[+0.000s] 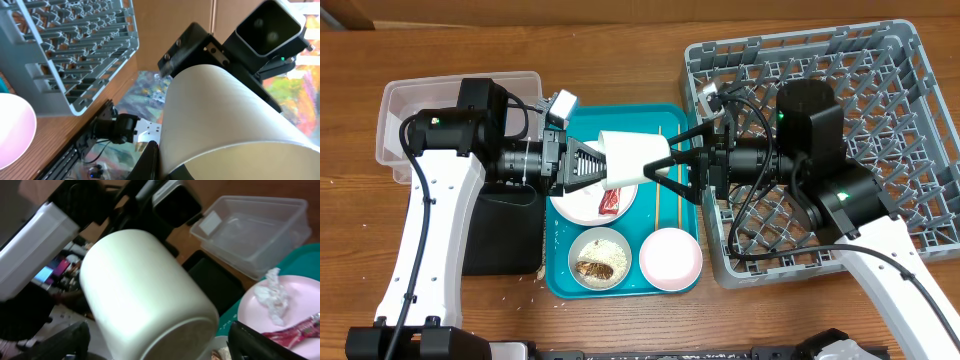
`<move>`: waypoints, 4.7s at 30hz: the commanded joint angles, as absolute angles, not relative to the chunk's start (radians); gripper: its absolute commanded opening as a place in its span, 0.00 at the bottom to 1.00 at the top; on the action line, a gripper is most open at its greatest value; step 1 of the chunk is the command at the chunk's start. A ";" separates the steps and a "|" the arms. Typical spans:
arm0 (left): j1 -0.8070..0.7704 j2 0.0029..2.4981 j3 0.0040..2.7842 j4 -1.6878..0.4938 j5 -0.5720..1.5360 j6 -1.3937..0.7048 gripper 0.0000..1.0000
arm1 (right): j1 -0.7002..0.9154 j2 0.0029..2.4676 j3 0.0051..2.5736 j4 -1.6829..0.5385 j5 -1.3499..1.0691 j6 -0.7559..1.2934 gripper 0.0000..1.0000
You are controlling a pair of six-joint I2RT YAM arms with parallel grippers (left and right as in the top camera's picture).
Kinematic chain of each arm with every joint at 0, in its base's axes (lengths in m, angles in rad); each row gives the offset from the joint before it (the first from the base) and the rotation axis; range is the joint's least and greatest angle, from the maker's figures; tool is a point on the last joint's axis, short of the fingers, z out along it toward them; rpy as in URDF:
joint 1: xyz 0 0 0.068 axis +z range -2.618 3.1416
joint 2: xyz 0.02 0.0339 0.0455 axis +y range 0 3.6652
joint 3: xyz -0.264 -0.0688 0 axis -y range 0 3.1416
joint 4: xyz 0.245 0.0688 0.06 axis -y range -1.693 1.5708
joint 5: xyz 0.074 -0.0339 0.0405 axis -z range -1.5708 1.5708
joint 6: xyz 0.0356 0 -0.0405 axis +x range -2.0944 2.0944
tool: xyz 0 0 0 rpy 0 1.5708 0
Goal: Sort waste into correct bins and load items into the dishwasher
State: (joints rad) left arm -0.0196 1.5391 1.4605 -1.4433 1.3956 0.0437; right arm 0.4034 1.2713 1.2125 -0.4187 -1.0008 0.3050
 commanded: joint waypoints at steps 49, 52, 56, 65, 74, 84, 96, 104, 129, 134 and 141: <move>0.017 1.537 1.468 -1.403 0.902 0.013 1.00 | 0.408 1.443 1.232 -1.280 0.065 0.554 0.82; -0.019 1.537 1.468 -1.407 0.879 0.030 0.97 | 0.408 1.424 1.270 -1.277 0.043 0.554 1.00; -0.106 1.537 1.468 -1.418 0.717 -0.009 0.85 | 0.408 1.354 1.378 -1.253 0.017 0.554 1.00; -0.472 1.537 1.262 -1.242 0.124 -0.505 0.68 | 0.408 1.237 1.446 -1.155 -0.038 0.554 1.00; -0.524 1.549 1.010 -0.983 0.198 -0.722 0.49 | 0.408 1.253 1.443 -1.176 -0.047 0.554 0.99; -0.524 1.692 0.987 -0.877 0.235 -0.801 0.34 | 0.408 1.257 1.441 -1.184 -0.047 0.553 0.99; -0.493 1.602 1.109 -1.018 0.348 -0.637 0.04 | 0.408 1.257 1.441 -1.184 -0.047 0.551 0.99; -0.020 1.453 1.198 -1.127 0.721 -0.207 0.04 | 0.408 1.257 1.441 -1.188 -0.047 0.551 0.99; 0.753 1.915 1.202 -1.687 1.371 0.724 0.04 | 0.408 1.257 1.441 -1.222 -0.047 0.551 0.99; 0.752 1.917 1.203 -1.613 1.358 0.694 0.04 | 0.408 1.257 1.441 -1.221 -0.059 0.551 0.99; 0.742 1.839 1.201 -1.692 1.267 0.723 0.04 | 0.408 1.257 1.441 -1.222 -0.059 0.551 1.00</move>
